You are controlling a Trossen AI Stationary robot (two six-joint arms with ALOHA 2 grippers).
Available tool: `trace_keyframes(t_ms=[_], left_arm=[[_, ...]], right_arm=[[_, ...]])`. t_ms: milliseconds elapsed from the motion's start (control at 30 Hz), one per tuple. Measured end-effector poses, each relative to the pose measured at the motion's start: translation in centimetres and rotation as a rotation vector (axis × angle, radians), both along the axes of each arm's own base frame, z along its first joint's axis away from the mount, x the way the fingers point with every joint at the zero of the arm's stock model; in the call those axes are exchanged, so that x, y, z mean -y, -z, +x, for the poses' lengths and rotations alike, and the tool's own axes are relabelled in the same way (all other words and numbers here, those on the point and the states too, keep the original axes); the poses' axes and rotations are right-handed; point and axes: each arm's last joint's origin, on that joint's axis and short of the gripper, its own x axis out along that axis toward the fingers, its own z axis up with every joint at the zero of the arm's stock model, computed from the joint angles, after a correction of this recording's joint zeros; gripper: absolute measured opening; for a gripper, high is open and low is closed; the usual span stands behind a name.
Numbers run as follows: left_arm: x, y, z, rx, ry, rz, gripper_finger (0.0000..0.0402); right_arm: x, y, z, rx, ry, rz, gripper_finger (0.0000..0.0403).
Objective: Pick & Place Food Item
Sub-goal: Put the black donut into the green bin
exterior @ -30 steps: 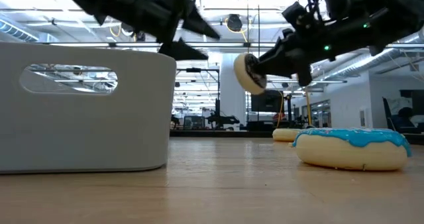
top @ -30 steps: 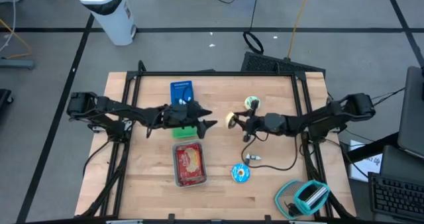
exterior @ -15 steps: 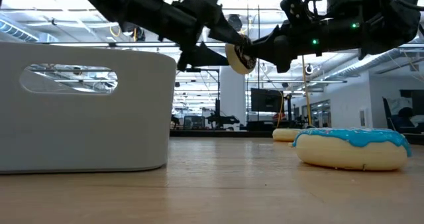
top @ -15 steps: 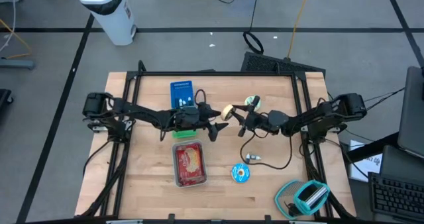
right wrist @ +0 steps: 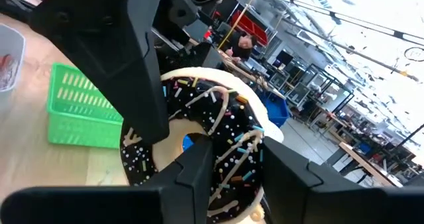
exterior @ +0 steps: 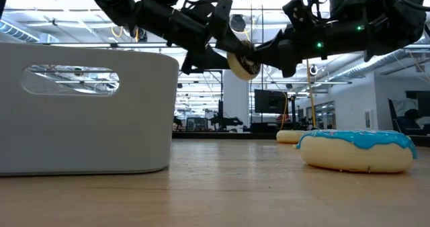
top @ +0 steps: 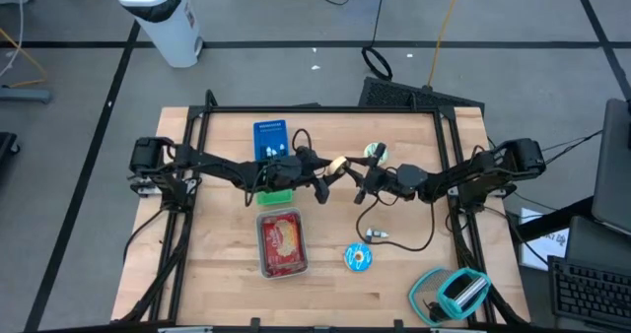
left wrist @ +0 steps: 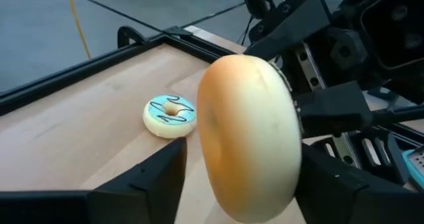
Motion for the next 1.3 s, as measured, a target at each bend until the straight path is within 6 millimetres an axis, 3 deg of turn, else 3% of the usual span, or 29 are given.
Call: trace_keyframes(t_ms=[300,600,967,1300], left_arm=[[0.0,-0.1,0.0,0.005,0.002,-0.006,0.0158],[-0.9,-1.4,-1.1,-0.035,-0.018,0.020,0.0100],[-1.1,-4.1,-6.3,-0.210,-0.071,-0.089,0.0051],[0.0,-1.8,-12.4,-0.242,-0.125,-0.203,0.0034]], right_arm=[[0.0,0.2,0.0,0.072,-0.003,0.211,0.0109],[0.0,0.0,-0.7,0.026,0.030,0.337,0.0174],[0.1,-1.7,-3.2,-0.075,0.061,0.381,0.0216],[0.1,-1.6,-3.8,-0.129,0.074,0.383,0.0212]])
